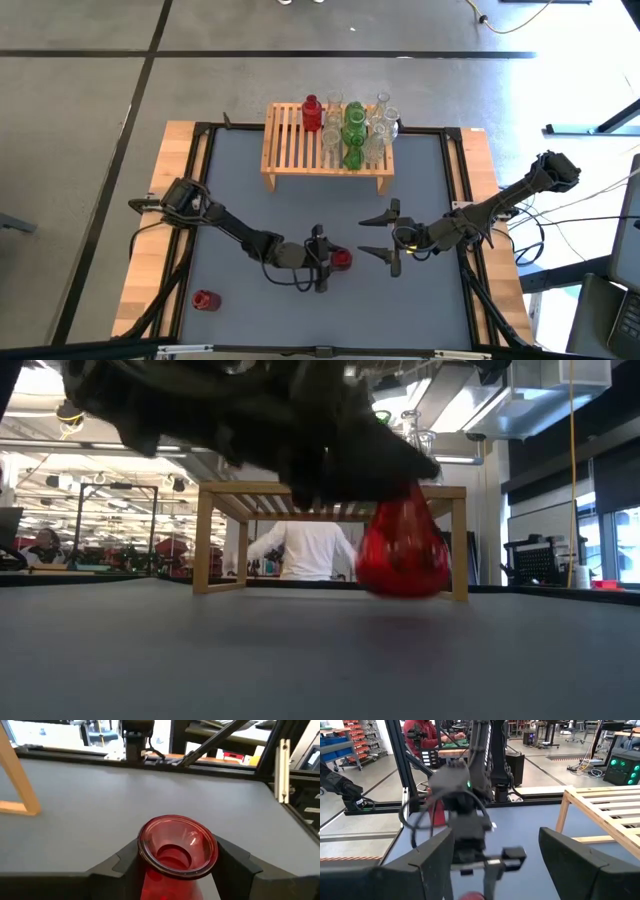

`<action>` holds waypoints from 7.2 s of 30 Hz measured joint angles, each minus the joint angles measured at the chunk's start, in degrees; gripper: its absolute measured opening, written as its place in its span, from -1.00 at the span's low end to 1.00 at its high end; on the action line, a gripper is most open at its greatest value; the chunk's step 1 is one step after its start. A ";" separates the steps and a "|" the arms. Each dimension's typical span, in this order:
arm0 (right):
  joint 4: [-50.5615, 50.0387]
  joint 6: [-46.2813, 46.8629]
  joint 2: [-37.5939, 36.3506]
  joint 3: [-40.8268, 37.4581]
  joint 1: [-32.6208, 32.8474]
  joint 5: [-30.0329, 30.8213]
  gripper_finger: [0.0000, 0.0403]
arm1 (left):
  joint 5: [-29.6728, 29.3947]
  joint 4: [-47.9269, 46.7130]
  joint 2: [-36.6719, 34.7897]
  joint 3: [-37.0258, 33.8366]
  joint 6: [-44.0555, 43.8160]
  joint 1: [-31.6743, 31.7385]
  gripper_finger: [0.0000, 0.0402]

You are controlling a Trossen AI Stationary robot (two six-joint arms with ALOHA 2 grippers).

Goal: Sort vases onto shelf
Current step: Put the red vase on the shelf aligned with the other red vase

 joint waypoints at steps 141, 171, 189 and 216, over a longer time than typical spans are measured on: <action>-1.49 1.49 0.02 0.00 0.00 0.00 0.39 | 16.65 -62.45 -58.23 0.00 -10.89 8.32 0.48; 0.35 2.91 0.02 0.00 0.02 -0.02 0.39 | 11.68 -108.90 -29.77 28.55 -70.82 -30.13 0.48; -0.98 3.06 0.02 0.00 0.02 -0.01 0.39 | 19.48 -124.35 -23.02 28.27 -97.45 -43.81 0.48; -0.94 3.02 0.02 0.00 0.00 -0.02 0.39 | 8.11 -111.96 -21.69 14.32 -102.27 -51.92 0.48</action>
